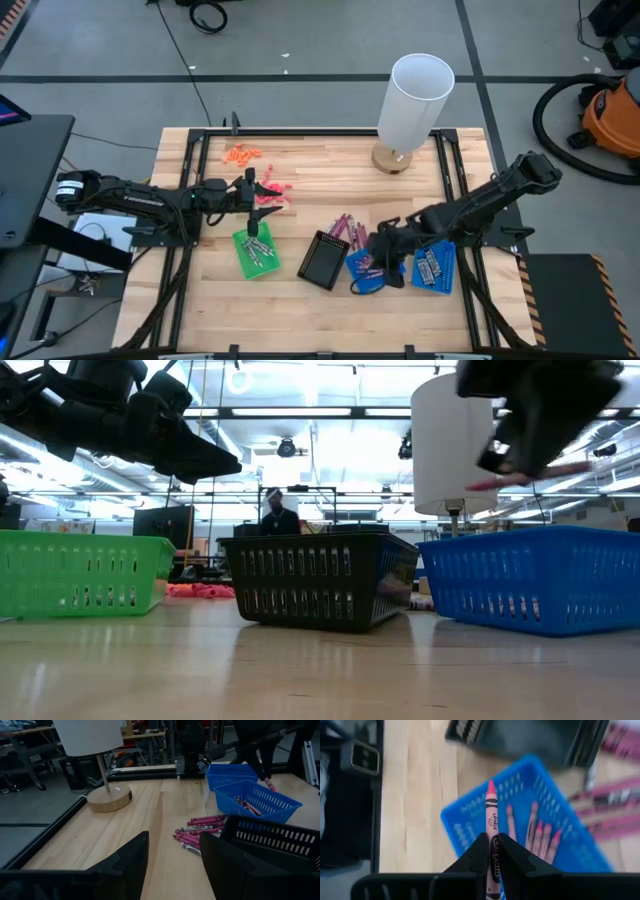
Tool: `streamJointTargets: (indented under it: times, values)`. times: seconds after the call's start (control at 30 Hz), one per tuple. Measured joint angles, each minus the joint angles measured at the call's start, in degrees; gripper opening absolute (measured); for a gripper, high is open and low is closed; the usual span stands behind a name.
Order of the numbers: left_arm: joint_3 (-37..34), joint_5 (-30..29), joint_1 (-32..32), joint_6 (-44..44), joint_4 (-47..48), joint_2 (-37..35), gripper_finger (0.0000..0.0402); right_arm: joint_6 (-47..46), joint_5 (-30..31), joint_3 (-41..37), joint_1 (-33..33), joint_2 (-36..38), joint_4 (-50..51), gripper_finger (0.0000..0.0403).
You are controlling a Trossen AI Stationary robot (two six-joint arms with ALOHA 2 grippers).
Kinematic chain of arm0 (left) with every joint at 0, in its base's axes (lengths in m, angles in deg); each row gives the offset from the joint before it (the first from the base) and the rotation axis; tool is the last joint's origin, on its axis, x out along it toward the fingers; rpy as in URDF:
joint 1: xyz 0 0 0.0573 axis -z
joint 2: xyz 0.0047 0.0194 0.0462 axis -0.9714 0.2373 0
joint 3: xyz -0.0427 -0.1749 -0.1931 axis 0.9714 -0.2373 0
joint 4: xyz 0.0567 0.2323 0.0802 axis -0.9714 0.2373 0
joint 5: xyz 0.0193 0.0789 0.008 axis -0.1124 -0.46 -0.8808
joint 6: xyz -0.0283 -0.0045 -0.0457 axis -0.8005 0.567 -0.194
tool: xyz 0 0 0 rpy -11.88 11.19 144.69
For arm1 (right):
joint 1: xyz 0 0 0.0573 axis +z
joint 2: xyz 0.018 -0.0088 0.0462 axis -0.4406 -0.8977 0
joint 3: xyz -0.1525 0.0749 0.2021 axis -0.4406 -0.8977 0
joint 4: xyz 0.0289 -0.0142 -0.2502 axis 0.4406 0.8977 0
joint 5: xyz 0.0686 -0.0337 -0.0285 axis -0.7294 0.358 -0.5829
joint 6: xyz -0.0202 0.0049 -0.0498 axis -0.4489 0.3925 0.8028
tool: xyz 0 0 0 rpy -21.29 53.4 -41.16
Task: Sort crayons
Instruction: Put the pink crayon into the left blue bin, then put the red crayon into the black bin
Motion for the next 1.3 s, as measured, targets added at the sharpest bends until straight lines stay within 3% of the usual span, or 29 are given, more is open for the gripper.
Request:
streamJointTargets:
  times: [0.13, 0.43, 0.8, 1.0, 1.3]
  values:
    - [0.00, -0.02, 0.00, 0.15, 0.02, 0.00, 0.0187, -2.86, 3.52, -0.04, 1.99, 0.00, 2.80, 0.0038]
    - [0.00, -0.03, -0.02, 0.13, 0.04, 0.00, 0.0187, -5.49, 7.87, -9.12, 2.23, -0.02, -4.44, 0.0038]
    - [0.00, -0.04, -0.02, 0.11, 0.11, 0.00, 0.0187, -8.58, 7.30, -14.48, 0.10, -0.04, -9.30, 0.0082]
    - [0.00, -0.04, -0.02, 0.11, 0.10, 0.00, 0.0187, -8.13, 4.44, -12.86, -1.85, -0.04, -8.70, 0.0110]
    - [0.00, -0.04, -0.02, -0.18, 0.13, 0.00, 0.0187, -0.73, 4.18, -2.23, -5.88, -0.04, 0.66, 0.0114]
